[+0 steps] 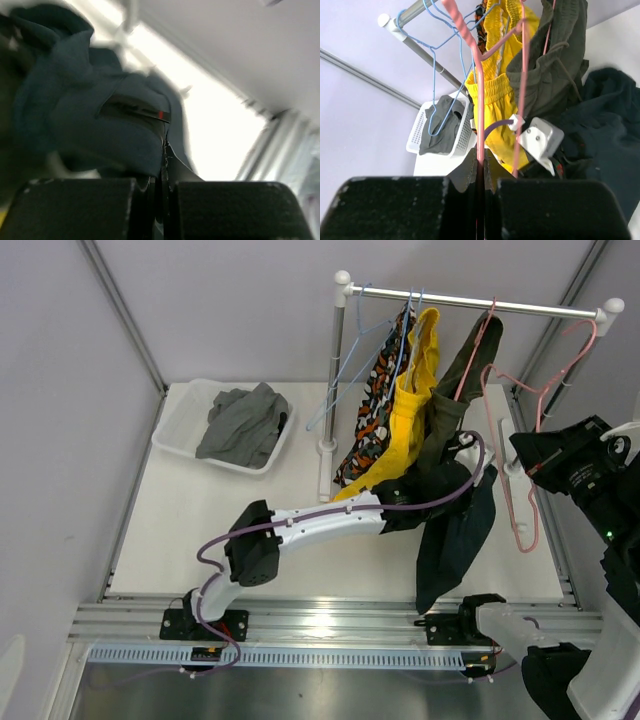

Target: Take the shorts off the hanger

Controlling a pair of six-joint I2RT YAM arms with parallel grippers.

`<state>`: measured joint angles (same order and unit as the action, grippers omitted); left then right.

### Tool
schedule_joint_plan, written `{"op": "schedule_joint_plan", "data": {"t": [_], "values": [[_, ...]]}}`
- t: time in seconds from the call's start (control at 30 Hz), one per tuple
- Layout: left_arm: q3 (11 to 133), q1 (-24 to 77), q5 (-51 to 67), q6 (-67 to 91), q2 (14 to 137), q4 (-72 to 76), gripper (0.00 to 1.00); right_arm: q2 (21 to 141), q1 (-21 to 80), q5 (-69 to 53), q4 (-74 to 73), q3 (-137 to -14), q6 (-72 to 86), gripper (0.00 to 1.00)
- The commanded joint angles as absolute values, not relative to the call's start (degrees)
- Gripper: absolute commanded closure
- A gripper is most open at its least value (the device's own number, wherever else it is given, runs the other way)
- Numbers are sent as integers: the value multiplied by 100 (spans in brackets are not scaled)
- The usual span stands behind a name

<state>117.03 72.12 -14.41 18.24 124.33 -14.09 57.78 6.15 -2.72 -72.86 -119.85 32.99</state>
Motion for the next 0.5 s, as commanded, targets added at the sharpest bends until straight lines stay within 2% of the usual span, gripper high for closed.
{"op": "schedule_joint_plan", "data": {"t": [0.0, 0.03, 0.07, 0.2, 0.47], "values": [[11226, 7268, -1354, 2118, 11902, -1680, 100, 6117, 606, -423, -7410, -12138, 3200, 100], [10980, 7390, -1362, 2153, 11483, -1409, 100, 6161, 606, -274, -7357, -12129, 3112, 100], [10142, 7479, -1415, 2188, 11261, -1284, 100, 6266, 606, -203, -7278, -12103, 3068, 100], [8785, 8067, -1766, 2267, 10206, -1169, 100, 6495, 606, 315, -6734, -11909, 2909, 100], [7420, 9298, -2679, 2741, 8132, -2002, 100, 7013, 589, 1247, -5994, -11909, 2628, 100]]}}
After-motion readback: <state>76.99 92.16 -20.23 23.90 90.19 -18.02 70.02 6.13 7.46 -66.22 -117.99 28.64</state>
